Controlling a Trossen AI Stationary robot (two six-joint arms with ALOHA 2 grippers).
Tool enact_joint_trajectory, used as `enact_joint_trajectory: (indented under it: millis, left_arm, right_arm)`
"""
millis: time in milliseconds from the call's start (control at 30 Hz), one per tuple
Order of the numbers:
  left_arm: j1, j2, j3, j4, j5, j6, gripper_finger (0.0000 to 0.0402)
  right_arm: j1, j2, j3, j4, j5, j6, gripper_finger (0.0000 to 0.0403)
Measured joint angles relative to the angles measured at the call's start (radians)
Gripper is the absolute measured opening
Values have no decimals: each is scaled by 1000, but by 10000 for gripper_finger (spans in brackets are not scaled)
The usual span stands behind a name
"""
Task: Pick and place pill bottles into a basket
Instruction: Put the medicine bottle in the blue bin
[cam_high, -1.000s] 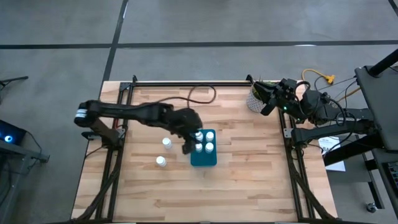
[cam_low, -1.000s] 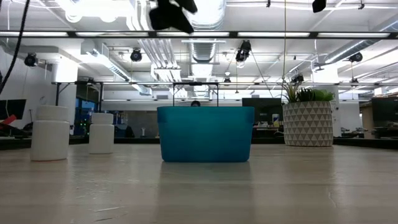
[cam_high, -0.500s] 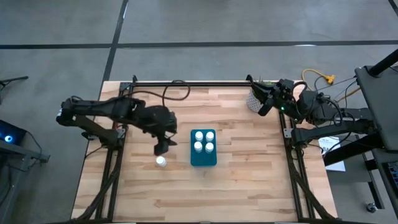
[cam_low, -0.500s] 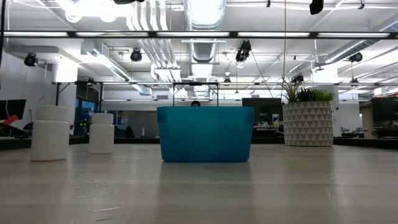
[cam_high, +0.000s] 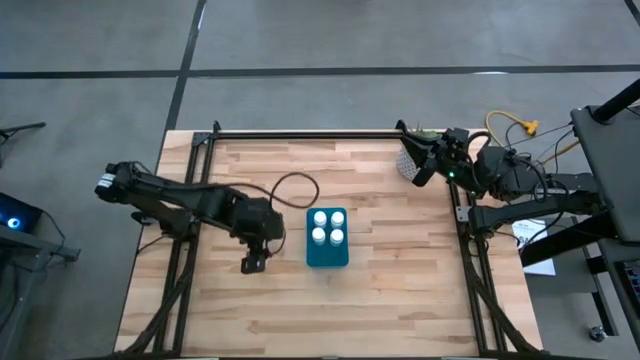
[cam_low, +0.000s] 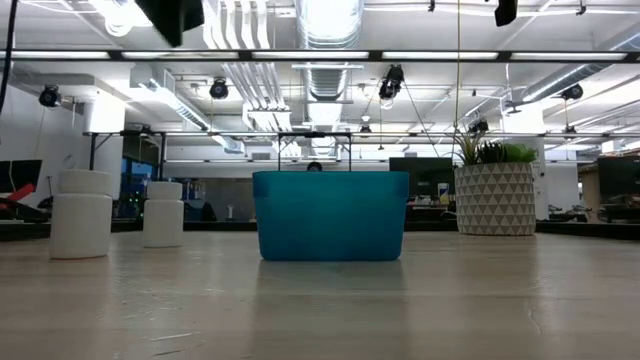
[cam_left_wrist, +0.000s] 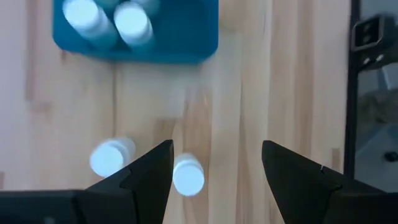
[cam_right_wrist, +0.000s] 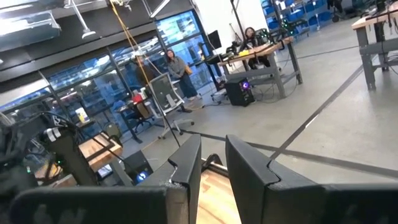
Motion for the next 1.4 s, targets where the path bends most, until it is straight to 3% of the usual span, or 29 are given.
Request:
enact_joint_trajectory:
  millis: [567, 767, 1400]
  left_arm:
    - [-48, -85, -279, 129, 4, -107, 226]
    - [-61, -107, -376, 248, 7, -121, 226]
    - [-63, -112, -527, 369, -4, -165, 226]
  right_arm:
    - [-1, 0, 0, -2, 0, -7, 68]
    - [0, 0, 0, -5, 0, -11, 68]
    - [0, 20, 0, -5, 1, -7, 68]
